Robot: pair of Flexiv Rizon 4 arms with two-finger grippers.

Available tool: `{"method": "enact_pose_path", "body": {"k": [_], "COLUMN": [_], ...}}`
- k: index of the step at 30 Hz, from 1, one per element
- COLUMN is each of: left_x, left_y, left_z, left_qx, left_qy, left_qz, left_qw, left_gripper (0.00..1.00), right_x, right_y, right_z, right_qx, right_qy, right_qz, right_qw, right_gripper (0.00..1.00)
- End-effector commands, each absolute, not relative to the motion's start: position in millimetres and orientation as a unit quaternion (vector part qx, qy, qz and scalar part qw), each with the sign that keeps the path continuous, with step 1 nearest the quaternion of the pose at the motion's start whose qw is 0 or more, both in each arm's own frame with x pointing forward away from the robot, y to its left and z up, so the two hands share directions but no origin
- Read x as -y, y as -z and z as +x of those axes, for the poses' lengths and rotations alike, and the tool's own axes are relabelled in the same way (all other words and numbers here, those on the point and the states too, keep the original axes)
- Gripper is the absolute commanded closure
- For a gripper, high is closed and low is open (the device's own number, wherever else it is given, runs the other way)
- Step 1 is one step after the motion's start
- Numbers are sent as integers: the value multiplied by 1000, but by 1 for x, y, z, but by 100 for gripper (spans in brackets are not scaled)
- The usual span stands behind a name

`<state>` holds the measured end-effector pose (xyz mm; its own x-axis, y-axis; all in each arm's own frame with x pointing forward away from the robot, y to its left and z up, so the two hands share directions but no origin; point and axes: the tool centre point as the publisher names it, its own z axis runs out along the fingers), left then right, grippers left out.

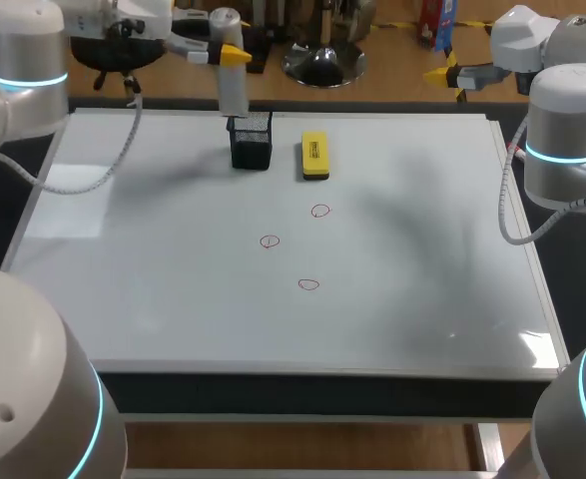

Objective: Pick up the inspection probe, press it on each red-marked spot on the whiteboard one by one, put down the probe, pick up the eraser, and wipe off all the red marks.

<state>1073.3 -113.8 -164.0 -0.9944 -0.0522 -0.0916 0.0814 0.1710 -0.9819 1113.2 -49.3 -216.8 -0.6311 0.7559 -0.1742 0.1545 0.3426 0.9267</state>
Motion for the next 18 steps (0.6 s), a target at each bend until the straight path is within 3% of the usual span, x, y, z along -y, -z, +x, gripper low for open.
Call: {"method": "enact_pose_path", "body": {"k": [1, 18], "left_x": [99, 24], "left_y": [162, 184], "left_z": [1060, 1030], "left_qx": [-766, -777], "left_qy": [640, 620], "left_qz": [0, -52], "left_qw": [62, 96], "left_gripper": [100, 100], "right_x": [50, 50], "right_y": [217, 217], "right_z": [1114, 1114], "right_qx": [-760, -760], "right_qy": [-489, -489], "right_qz": [299, 299], "right_qw": [307, 307], "right_gripper": [0, 0]}}
